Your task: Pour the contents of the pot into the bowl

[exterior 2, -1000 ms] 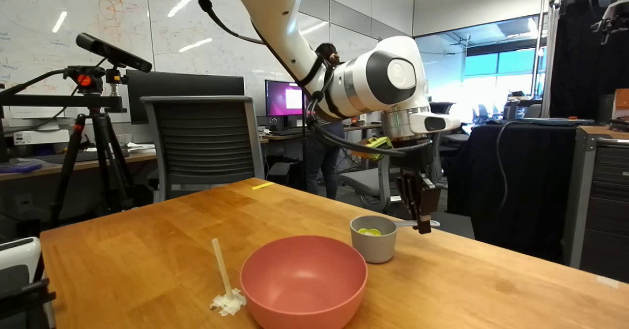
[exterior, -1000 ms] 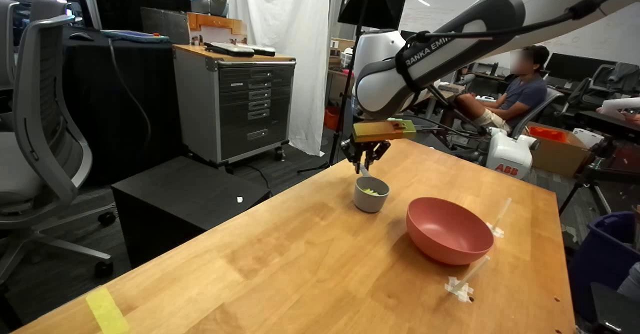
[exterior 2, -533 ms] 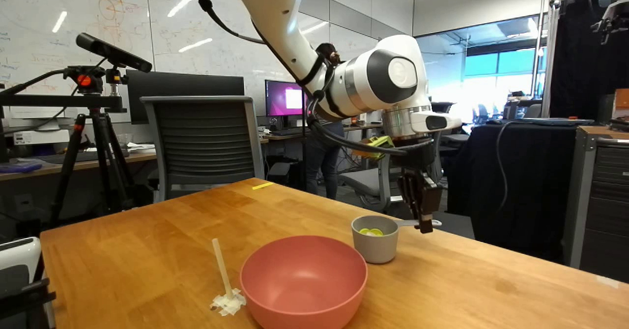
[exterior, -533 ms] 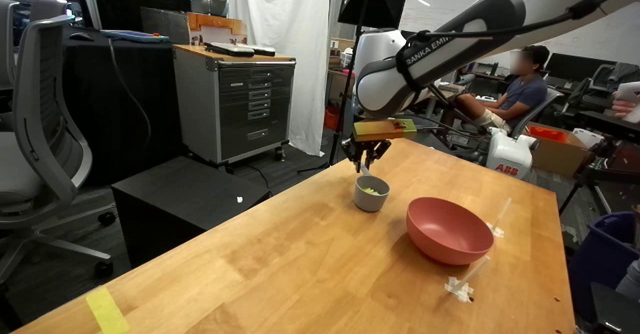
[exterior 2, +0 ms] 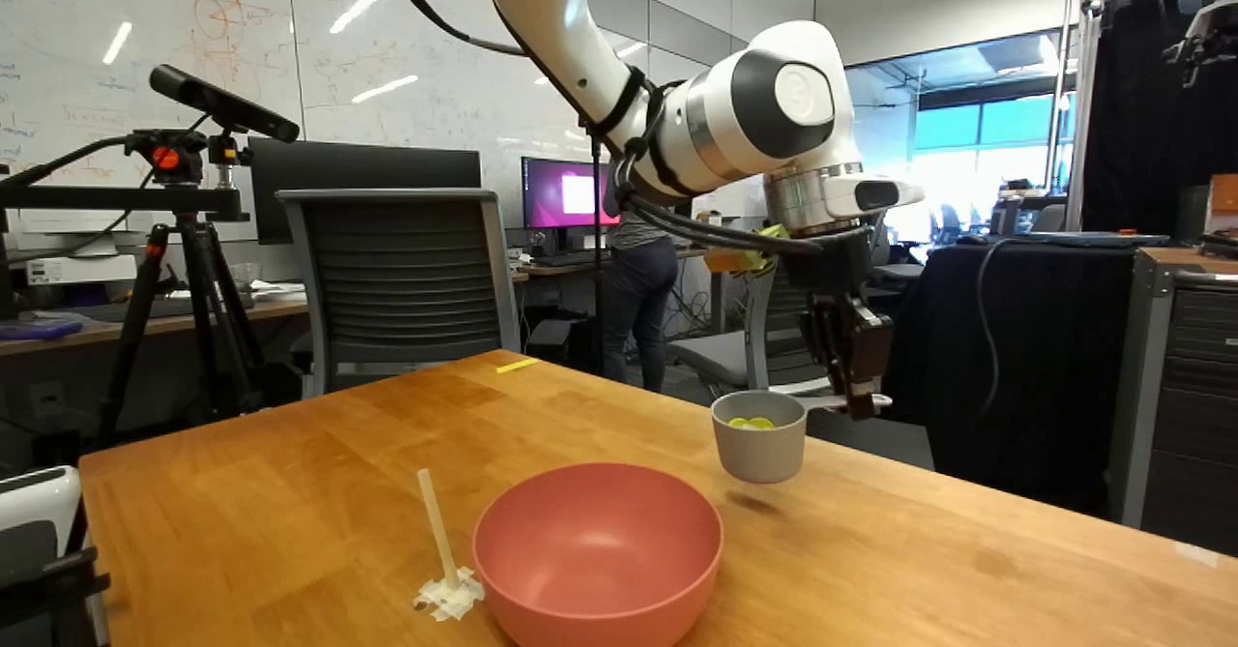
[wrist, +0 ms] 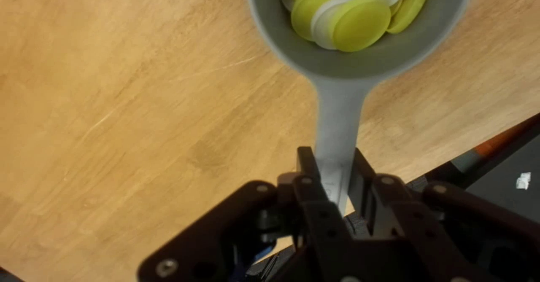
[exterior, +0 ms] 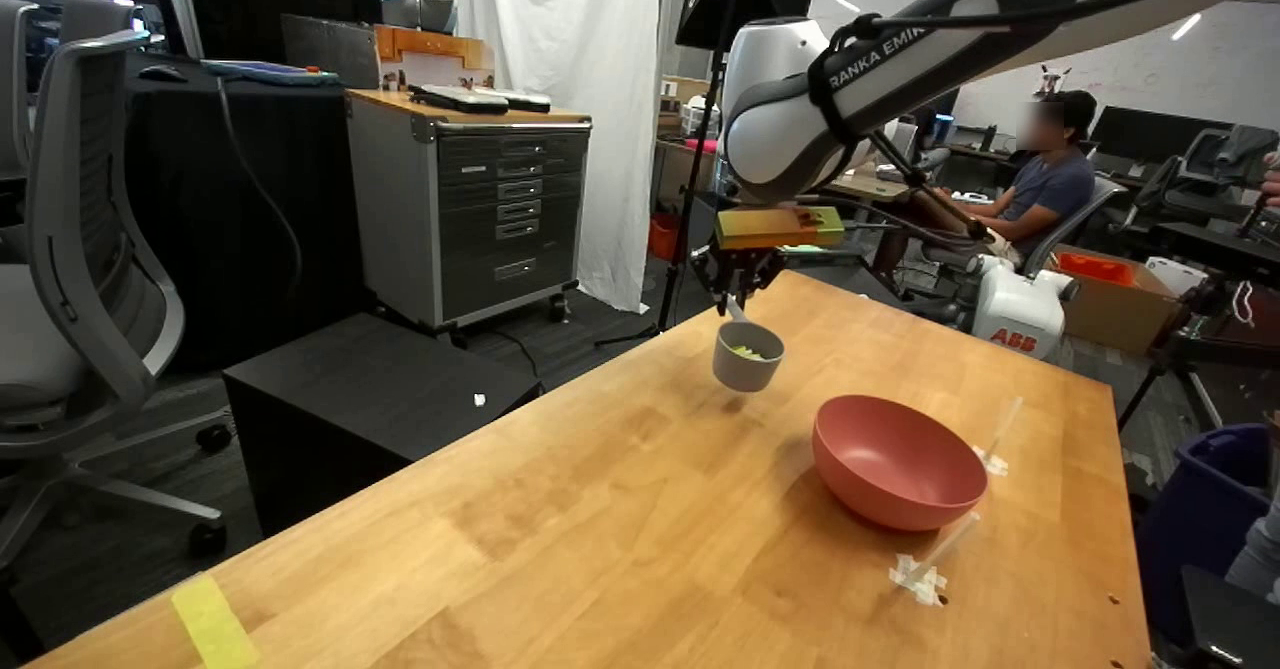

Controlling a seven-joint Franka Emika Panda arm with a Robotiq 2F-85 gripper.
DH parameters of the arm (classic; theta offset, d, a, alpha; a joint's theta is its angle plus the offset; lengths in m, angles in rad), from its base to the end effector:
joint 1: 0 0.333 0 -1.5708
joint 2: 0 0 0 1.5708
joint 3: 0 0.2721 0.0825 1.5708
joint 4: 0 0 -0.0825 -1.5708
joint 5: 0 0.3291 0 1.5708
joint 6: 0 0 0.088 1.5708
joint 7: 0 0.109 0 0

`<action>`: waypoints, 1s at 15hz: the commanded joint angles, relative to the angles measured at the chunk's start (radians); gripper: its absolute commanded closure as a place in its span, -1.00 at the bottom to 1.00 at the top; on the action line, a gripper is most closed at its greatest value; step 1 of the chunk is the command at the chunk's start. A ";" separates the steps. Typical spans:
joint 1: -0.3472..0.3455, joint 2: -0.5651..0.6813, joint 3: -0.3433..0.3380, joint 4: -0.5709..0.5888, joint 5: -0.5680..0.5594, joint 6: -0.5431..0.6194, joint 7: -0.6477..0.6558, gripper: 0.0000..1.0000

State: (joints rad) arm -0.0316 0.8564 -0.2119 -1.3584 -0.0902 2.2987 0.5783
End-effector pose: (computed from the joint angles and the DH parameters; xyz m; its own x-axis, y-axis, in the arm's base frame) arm 0.6573 -0.1336 0.2254 0.7686 -0.6095 0.1944 -0.6372 -0.7564 0.1477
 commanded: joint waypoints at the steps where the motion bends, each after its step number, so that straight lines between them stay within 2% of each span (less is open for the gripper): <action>1: 0.019 -0.084 -0.018 -0.075 -0.011 -0.003 -0.037 0.82; 7: 0.043 -0.143 -0.046 -0.178 -0.072 0.026 -0.059 0.82; 15: 0.102 -0.243 -0.106 -0.345 -0.240 0.062 -0.048 0.83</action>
State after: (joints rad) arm 0.0329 0.7061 -0.2832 -1.5947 -0.2696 2.3218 0.5295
